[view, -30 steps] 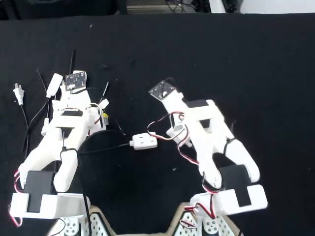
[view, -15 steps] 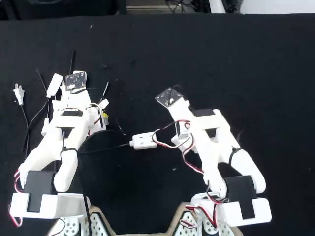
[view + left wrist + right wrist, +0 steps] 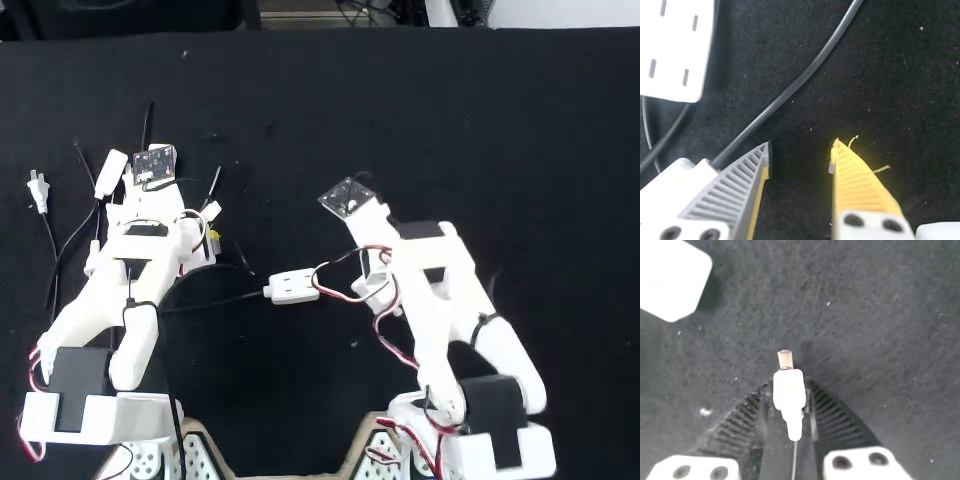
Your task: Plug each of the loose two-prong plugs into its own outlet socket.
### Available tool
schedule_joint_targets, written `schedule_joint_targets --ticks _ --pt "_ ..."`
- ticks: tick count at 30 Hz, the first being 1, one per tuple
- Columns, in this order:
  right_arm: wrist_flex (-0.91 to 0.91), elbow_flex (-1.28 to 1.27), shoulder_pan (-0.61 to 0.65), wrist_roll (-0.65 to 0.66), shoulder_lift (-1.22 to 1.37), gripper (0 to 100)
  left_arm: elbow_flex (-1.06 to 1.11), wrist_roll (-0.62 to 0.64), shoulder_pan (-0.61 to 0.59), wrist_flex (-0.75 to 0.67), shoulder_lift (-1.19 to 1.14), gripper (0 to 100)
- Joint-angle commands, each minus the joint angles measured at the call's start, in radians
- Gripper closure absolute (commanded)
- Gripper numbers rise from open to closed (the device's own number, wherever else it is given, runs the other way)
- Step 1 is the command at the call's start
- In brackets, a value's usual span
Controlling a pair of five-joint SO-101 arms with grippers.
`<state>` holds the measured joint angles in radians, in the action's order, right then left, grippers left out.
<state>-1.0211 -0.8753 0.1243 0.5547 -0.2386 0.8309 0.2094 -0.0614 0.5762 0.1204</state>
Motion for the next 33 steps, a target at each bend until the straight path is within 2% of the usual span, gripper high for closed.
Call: schedule_joint_targets --ticks 1,6,15,18,26,30,33 --pt "-0.005 -0.016 -0.023 0.025 -0.056 92.0 -0.002 0.002 0.016 -0.011 0.031 80" --pt "0.049 -0.065 -0.021 0.026 -0.056 84.2 -0.002 0.002 0.016 -0.011 0.031 80" --pt "0.055 -0.071 -0.023 0.028 -0.062 89.0 -0.002 0.002 0.016 -0.011 0.031 80" --pt "0.055 -0.071 -0.023 0.026 -0.064 99.3 -0.002 0.002 0.016 -0.011 0.031 80" --pt "-0.074 -0.002 -0.025 0.017 -0.191 98.8 -0.002 0.002 0.016 -0.011 0.031 80" --pt "-0.155 0.028 0.032 -0.078 -0.374 98.8 -0.001 0.002 0.015 -0.005 0.031 80" --pt "-0.175 0.019 0.153 -0.146 -0.521 98.8 0.001 0.002 0.016 -0.003 0.037 80"
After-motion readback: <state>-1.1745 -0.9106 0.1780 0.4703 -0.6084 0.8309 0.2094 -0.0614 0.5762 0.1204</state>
